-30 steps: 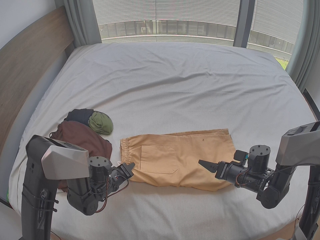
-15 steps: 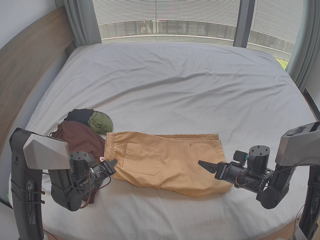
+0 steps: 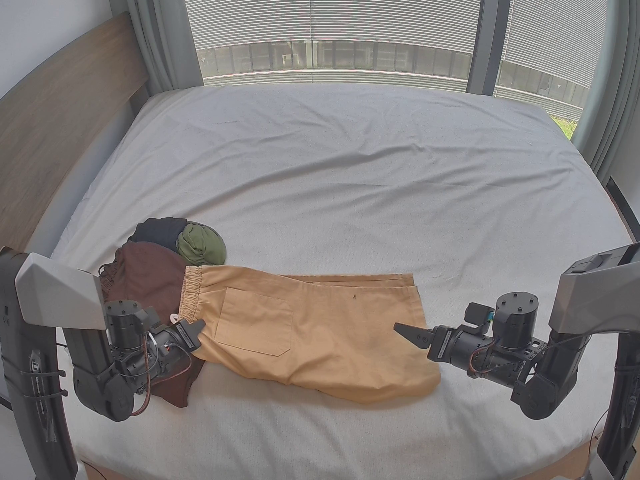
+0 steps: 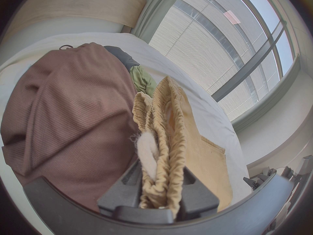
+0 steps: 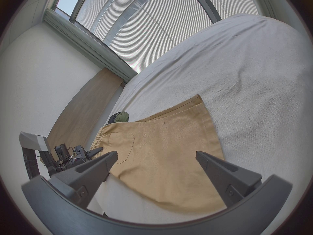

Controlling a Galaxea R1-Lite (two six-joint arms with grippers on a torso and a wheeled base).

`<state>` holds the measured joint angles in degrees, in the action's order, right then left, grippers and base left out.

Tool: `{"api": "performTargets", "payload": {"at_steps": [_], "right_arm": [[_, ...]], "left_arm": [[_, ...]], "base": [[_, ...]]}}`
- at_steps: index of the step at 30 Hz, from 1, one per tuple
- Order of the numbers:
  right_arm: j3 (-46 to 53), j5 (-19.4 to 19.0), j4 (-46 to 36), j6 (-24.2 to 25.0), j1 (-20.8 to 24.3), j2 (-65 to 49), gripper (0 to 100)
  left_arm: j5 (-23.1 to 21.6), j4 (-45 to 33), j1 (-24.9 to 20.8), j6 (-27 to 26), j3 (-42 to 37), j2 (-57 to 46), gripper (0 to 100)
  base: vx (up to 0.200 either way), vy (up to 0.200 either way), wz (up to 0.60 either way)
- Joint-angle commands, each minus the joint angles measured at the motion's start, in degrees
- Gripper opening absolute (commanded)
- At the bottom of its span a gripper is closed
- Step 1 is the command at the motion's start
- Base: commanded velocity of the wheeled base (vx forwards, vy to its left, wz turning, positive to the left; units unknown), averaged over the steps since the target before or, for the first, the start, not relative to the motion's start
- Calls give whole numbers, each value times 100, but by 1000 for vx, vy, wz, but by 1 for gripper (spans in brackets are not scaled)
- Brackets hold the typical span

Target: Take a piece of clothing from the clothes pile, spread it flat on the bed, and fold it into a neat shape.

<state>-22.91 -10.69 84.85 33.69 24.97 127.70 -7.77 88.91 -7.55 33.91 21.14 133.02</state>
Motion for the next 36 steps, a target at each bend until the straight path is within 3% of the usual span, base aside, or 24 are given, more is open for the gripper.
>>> {"api": "performTargets", "payload": {"at_steps": [1, 11, 36], "right_arm": [[5, -3, -3, 6, 8, 18, 100], [5, 6, 6, 6, 8, 10, 100], [-3, 6, 269, 6, -80, 89, 100]], "left_arm": [[-76, 4, 157, -34, -154, -101, 0], [-94, 4, 25, -166, -128, -303, 0], [-14, -31, -1768, -122, 866, -356, 0]], "base": [[0, 0, 0], [0, 0, 0], [0, 0, 0]]}}
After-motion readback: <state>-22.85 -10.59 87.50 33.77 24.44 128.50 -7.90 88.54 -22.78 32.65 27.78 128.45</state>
